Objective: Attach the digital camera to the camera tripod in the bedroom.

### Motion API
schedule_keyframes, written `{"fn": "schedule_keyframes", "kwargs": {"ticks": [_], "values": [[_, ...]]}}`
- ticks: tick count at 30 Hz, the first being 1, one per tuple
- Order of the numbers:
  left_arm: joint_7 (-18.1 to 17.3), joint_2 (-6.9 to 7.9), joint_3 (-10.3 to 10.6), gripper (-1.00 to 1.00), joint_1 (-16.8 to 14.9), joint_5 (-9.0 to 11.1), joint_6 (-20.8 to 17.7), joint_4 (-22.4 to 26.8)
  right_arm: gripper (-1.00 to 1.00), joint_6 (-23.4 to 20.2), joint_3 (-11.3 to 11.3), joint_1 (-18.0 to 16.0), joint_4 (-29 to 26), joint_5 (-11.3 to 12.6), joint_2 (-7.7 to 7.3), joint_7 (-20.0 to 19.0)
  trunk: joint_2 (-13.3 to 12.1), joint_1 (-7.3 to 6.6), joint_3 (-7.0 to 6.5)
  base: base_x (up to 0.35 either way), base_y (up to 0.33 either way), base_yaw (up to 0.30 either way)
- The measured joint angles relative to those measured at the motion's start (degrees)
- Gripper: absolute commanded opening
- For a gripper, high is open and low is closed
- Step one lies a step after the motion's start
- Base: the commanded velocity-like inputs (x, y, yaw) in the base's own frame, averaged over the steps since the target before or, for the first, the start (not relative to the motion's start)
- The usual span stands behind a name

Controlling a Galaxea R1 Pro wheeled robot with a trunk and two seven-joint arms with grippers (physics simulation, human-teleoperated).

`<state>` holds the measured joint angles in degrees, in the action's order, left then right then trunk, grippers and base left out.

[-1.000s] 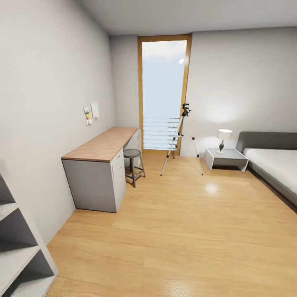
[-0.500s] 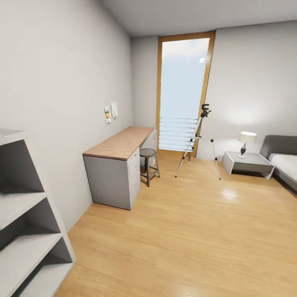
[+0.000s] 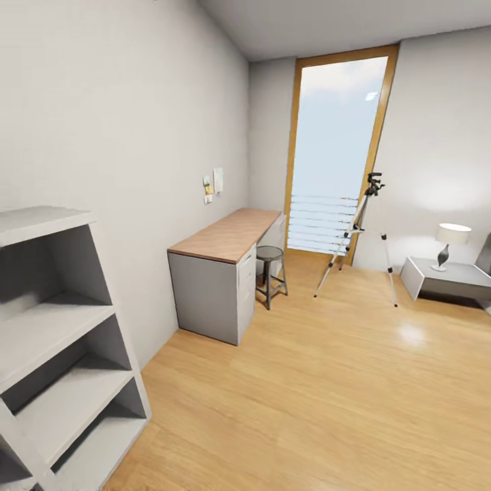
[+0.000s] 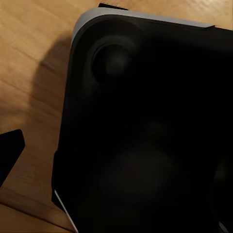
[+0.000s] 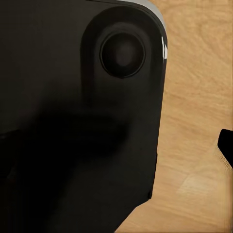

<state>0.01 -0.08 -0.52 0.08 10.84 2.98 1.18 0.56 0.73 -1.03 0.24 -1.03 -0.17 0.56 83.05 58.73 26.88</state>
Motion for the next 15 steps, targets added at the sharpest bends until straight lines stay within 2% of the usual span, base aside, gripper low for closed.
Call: {"fn": "schedule_keyframes", "kwargs": {"ticks": [8,15], "values": [[0.03,0.1,0.01,1.0,0.0,0.05,0.01,0.0,1.0,0.0,0.0,0.0,0.0,-0.06,-0.01,0.0,0.0,-0.01,0.0,0.037,0.0,0.067],[0.04,0.02,0.03,1.0,0.0,0.06,0.0,-0.04,1.0,0.0,0.0,0.0,0.0,-0.05,-0.06,-0.03,0.0,-0.03,0.0,0.247,0.0,0.009]]}}
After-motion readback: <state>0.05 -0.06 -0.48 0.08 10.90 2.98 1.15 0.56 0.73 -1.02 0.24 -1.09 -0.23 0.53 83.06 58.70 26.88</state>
